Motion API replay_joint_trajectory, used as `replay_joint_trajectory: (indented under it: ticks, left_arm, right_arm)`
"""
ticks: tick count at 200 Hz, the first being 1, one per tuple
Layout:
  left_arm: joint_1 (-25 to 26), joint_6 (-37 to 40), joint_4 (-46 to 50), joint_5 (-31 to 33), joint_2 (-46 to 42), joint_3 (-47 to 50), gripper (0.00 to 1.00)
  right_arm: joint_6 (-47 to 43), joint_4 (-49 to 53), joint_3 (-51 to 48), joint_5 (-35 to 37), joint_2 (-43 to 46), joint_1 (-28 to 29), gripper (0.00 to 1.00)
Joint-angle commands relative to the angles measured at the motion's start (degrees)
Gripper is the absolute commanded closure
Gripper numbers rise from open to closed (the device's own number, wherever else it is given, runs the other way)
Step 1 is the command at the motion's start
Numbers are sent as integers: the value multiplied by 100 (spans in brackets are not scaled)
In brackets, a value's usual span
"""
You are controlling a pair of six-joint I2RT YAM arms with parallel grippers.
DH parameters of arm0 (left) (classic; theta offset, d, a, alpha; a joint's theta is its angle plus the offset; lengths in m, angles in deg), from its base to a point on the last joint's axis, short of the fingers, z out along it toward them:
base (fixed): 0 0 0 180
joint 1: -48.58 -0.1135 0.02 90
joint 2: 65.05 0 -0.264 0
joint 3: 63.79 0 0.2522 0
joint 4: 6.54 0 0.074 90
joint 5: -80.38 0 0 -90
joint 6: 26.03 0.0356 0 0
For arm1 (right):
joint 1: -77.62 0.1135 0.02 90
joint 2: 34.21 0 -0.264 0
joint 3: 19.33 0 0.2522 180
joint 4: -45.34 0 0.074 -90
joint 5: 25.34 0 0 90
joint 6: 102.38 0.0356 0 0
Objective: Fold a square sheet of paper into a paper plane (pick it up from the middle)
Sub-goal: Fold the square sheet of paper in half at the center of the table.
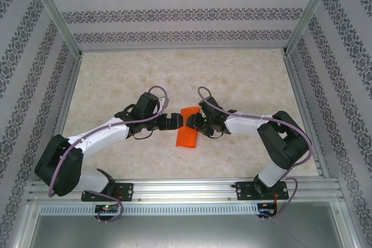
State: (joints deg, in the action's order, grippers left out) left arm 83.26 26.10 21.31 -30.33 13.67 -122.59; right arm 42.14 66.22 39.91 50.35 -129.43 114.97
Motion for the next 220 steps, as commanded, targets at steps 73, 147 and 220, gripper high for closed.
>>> replay_joint_trajectory:
  ticks: [73,147,220]
  left_arm:
    - [83,-83,-136,672,-539,56,0]
    - [-20,-120,-396,878,-797,331,0]
    - [-44,-63,-593,737,-580,303,0]
  right_arm:
    - [-227,383,85,404,71,47,36]
    - [-546,1423,447,717,338,-2,33]
    - [-273,1712,501,1062,390,-10,30]
